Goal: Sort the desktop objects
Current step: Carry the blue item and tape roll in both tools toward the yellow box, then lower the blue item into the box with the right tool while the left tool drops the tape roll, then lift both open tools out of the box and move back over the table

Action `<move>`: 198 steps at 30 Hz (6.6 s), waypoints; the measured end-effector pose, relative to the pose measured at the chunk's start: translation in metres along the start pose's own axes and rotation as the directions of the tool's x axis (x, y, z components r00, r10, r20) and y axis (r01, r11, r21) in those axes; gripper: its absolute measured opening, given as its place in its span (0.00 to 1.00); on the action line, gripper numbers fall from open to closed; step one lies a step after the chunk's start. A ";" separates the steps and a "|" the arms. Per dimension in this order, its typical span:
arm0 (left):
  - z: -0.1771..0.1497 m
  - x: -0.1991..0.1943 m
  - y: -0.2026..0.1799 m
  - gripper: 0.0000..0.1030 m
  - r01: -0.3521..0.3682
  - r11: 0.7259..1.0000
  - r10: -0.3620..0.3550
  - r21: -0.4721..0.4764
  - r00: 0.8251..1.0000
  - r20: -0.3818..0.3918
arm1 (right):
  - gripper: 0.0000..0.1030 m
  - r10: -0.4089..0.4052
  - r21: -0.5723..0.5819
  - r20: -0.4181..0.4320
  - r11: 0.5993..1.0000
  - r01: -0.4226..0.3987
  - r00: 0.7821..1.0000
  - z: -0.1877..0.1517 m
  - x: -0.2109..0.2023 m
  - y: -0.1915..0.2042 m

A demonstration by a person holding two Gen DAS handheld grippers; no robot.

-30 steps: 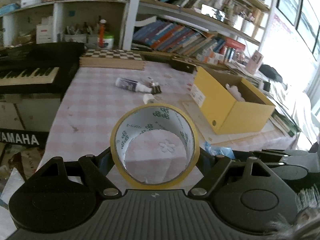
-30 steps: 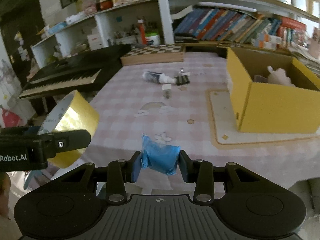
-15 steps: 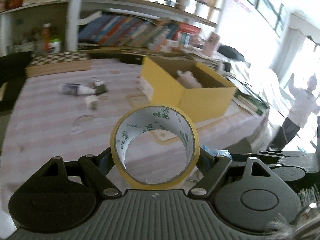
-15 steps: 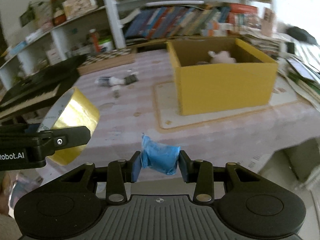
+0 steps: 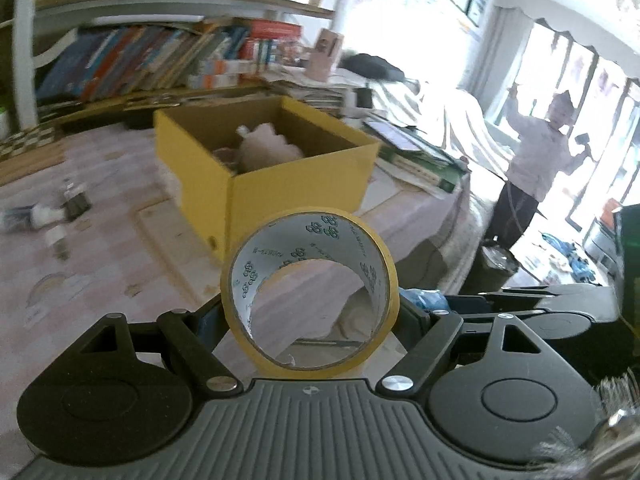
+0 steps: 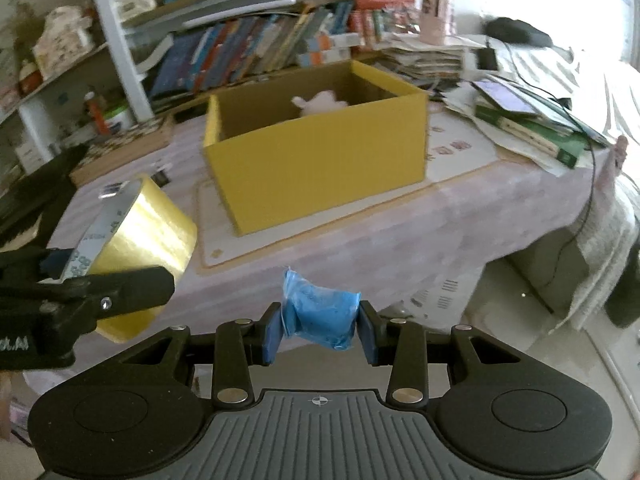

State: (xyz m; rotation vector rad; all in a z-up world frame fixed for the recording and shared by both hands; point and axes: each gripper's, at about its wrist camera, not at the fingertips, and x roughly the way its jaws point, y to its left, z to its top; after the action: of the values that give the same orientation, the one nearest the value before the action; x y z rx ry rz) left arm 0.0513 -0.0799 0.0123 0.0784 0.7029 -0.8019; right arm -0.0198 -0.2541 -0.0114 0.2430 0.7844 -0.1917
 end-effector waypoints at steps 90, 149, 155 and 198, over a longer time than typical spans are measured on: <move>0.157 0.220 0.025 0.97 -0.452 0.890 0.456 0.065 0.882 -0.120 | 0.42 0.233 -0.619 -0.313 0.685 -0.384 0.921 0.240 0.243 -0.010; 0.022 -0.018 0.012 1.00 -0.282 0.952 0.302 -0.122 0.932 0.200 | 0.85 -0.038 -0.029 0.211 0.999 0.045 0.977 0.062 0.004 -0.025; -0.007 -0.029 0.021 1.00 -0.297 0.945 0.316 -0.139 0.936 0.151 | 0.85 -0.046 -0.045 0.134 0.998 0.052 0.990 0.029 0.006 -0.006; -0.049 -0.059 0.033 1.00 -0.328 0.935 0.334 -0.134 0.942 0.018 | 0.90 0.106 -0.210 -0.045 0.971 -0.113 0.993 -0.033 -0.001 0.078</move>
State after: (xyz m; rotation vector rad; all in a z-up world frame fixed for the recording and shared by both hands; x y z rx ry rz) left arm 0.0186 -0.0036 0.0038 0.0607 0.6787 -0.4315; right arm -0.0223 -0.1705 -0.0222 0.0872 0.8159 0.0016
